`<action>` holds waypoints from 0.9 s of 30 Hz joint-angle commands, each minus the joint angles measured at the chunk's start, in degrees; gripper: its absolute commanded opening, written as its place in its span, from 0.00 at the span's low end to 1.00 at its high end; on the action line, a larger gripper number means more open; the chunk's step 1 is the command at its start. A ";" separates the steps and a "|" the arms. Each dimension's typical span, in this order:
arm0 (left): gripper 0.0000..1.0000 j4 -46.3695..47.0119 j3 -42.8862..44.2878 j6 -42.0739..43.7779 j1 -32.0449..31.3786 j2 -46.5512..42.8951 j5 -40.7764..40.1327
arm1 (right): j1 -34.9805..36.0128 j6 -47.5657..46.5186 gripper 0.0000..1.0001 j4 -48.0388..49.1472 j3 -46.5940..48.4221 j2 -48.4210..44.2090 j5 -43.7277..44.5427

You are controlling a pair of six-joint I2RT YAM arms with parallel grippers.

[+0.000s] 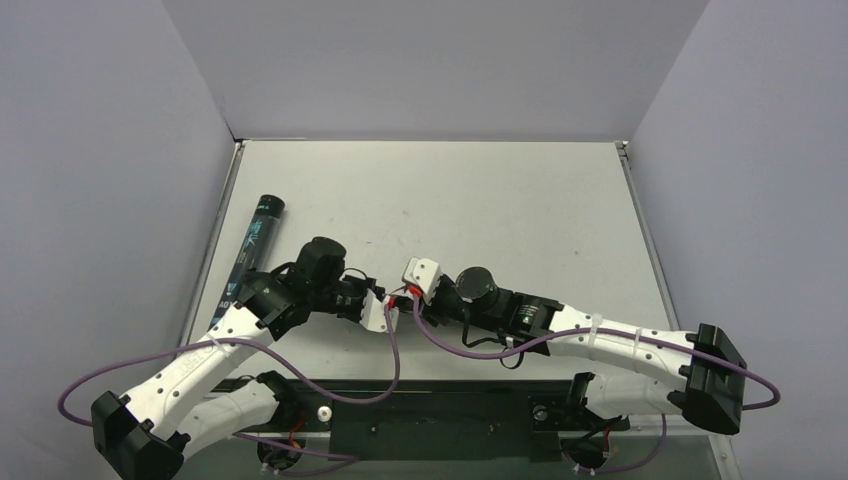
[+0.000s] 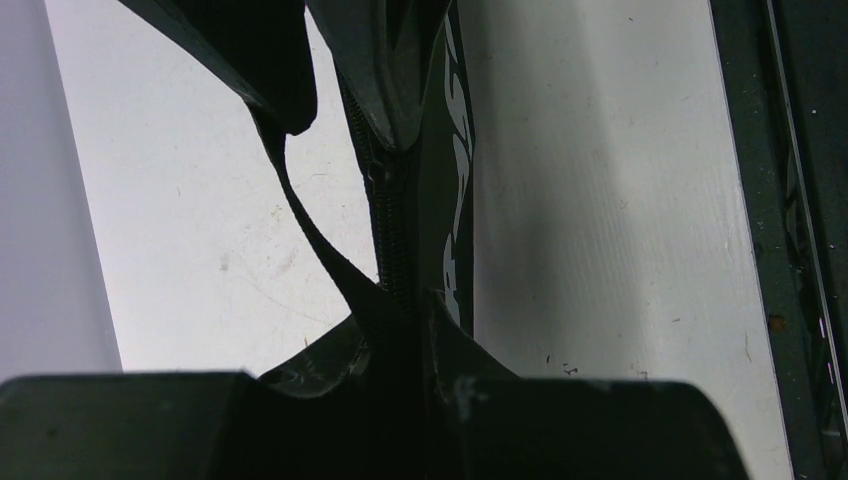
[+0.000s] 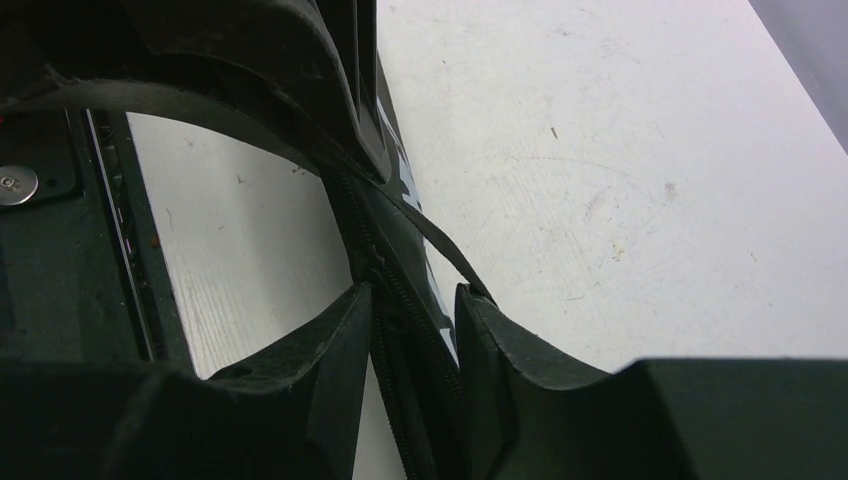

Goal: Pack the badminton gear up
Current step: Zip the racket bag at the center of the board.

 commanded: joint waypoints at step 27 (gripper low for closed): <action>0.00 6.55 2.18 0.50 -0.87 -1.98 -0.35 | 1.10 -0.25 0.00 -7.04 1.86 -2.83 2.07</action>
